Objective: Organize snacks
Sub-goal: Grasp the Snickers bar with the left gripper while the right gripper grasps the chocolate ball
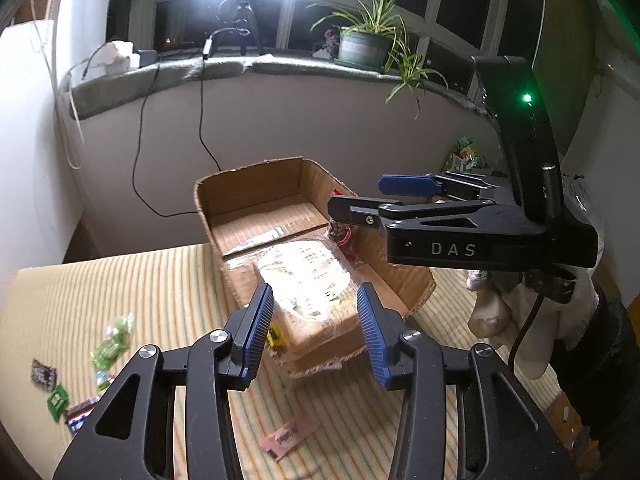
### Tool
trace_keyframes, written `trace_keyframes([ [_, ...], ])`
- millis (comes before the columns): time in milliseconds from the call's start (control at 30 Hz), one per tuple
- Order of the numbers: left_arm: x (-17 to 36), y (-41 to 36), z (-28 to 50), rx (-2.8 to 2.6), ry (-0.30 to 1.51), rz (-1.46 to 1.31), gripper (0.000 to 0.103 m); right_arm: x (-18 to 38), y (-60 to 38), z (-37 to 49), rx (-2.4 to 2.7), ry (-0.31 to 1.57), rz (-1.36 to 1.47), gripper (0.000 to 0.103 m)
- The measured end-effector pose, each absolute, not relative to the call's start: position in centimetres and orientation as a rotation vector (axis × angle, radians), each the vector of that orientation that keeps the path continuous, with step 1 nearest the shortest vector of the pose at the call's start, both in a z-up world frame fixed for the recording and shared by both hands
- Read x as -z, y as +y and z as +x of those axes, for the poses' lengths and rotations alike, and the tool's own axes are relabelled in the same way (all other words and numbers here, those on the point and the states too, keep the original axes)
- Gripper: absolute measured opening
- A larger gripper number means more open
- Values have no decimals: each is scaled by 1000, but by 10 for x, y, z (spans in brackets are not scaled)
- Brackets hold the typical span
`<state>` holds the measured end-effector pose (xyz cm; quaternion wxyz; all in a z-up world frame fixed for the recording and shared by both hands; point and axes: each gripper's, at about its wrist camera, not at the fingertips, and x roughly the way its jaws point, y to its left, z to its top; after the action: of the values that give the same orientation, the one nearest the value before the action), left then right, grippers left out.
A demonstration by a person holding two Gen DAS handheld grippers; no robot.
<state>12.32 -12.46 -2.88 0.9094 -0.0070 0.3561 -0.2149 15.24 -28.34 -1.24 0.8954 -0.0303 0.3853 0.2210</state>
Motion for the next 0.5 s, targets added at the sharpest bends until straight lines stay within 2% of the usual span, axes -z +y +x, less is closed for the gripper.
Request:
trace_keyframes([
  [500, 24, -36, 65, 302, 717, -68, 42, -13, -244, 80, -559, 760, -87, 75],
])
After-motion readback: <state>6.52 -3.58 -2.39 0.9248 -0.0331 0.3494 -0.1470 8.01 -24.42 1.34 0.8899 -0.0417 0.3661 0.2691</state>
